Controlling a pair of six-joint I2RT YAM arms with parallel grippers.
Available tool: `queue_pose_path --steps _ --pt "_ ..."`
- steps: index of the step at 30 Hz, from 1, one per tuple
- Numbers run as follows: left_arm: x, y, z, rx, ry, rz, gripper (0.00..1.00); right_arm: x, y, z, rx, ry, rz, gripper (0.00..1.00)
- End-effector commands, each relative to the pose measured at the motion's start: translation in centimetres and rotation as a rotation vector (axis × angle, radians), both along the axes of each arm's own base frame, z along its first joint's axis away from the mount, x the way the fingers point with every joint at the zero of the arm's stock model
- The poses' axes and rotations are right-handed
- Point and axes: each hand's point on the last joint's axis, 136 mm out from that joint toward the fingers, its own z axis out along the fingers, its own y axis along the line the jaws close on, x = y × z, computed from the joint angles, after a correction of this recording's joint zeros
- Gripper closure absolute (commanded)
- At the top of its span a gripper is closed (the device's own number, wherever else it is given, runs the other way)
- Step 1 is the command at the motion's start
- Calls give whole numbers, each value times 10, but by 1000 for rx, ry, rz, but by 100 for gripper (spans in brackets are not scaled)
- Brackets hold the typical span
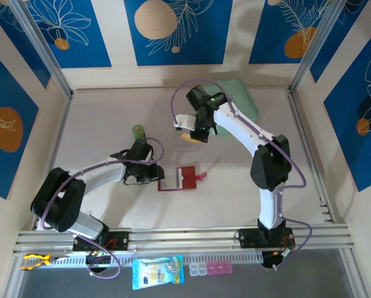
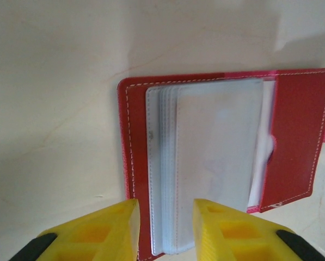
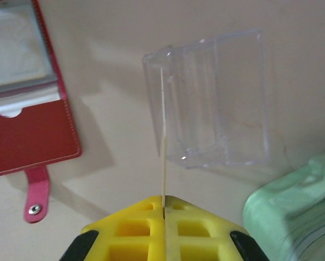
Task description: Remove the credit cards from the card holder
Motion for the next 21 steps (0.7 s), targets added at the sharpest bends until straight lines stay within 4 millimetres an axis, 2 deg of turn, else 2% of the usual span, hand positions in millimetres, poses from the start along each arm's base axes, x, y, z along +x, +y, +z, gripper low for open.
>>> queue_pose_path --steps 1,12,21 --pt "-4 -4 -5 -38 33 5 68 2 -1 -3 -30 33 81 100" --pt "-7 -6 -2 -71 37 12 67 25 13 -35 -42 88 115 100" --pt "-8 -2 6 -67 14 22 67 24 15 -67 -45 178 114 100"
